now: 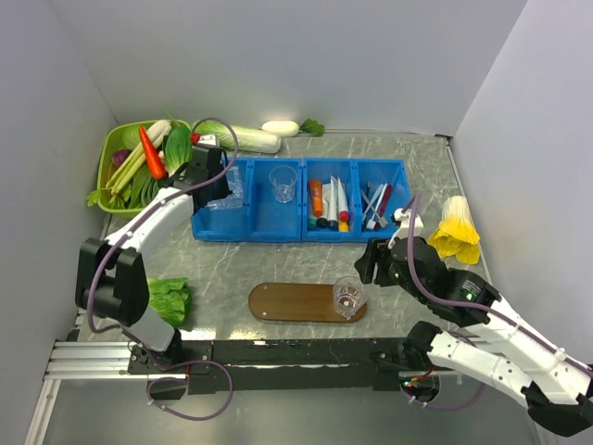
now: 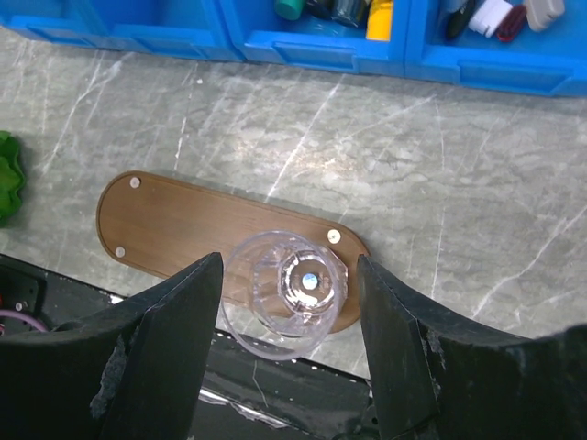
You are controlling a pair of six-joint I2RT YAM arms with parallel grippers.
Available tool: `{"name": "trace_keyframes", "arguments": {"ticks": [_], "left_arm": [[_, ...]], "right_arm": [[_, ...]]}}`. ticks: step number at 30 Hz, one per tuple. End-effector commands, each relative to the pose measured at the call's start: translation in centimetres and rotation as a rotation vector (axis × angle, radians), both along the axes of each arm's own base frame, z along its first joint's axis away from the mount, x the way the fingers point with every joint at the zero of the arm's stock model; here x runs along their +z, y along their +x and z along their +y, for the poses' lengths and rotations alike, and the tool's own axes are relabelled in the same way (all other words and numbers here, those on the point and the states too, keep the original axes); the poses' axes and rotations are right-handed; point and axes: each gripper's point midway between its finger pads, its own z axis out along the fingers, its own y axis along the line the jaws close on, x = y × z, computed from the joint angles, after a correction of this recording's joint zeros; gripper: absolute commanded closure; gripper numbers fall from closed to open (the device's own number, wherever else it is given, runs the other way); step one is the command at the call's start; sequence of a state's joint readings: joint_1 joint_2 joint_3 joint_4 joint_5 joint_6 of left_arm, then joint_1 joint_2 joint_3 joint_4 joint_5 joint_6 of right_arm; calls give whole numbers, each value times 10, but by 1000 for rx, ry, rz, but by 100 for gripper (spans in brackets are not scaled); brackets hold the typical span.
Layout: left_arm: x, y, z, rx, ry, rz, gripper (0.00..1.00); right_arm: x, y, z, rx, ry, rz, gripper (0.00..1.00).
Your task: Prepare toiletry sets of a toothbrush and toothpaste on the tray
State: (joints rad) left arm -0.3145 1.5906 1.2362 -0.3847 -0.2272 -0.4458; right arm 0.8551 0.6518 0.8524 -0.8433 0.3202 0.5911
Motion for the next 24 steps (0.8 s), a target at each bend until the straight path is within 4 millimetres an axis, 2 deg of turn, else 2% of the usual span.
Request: {"name": "trace_keyframes", "arguments": {"ticks": [1,5,6,8,9,11,14,16,17,18,20,22,24], "left_arm": [[40,-5,2,-6,2,-107,99],[50,-18,10,15,34,-138,99],[60,-22,12,17,32,-163,99],[65,-32,11,13,33,-167,99],[77,-37,14,24,31,-195,99],[87,-47,14,19,27,-207,99],[115,-64,14,9,9,-244,99],[130,-75,17,12,13,-251,99],[144,-79,12,1,6,-268,99],[144,-89,14,1,18,-243,99],[150,-100,4,-30,13,-235,99],[144,-113,-8,-60,-11,-197,99],[134,-129,-34,-113,-44,-164,99]], "right_arm": [[36,12,13,19,50,-76,33],[51,18,19,27,58,-106,31],[58,21,21,26,65,-117,31],[65,21,22,34,60,-124,30],[73,23,22,34,65,-133,30],[75,22,21,41,39,-130,29],[81,24,18,32,28,-142,28],[81,25,21,41,35,-139,28],[84,26,26,49,53,-147,29],[83,27,29,53,58,-144,29],[85,29,40,75,79,-138,30],[88,31,46,86,84,-139,31],[90,35,55,96,84,-147,32]]}}
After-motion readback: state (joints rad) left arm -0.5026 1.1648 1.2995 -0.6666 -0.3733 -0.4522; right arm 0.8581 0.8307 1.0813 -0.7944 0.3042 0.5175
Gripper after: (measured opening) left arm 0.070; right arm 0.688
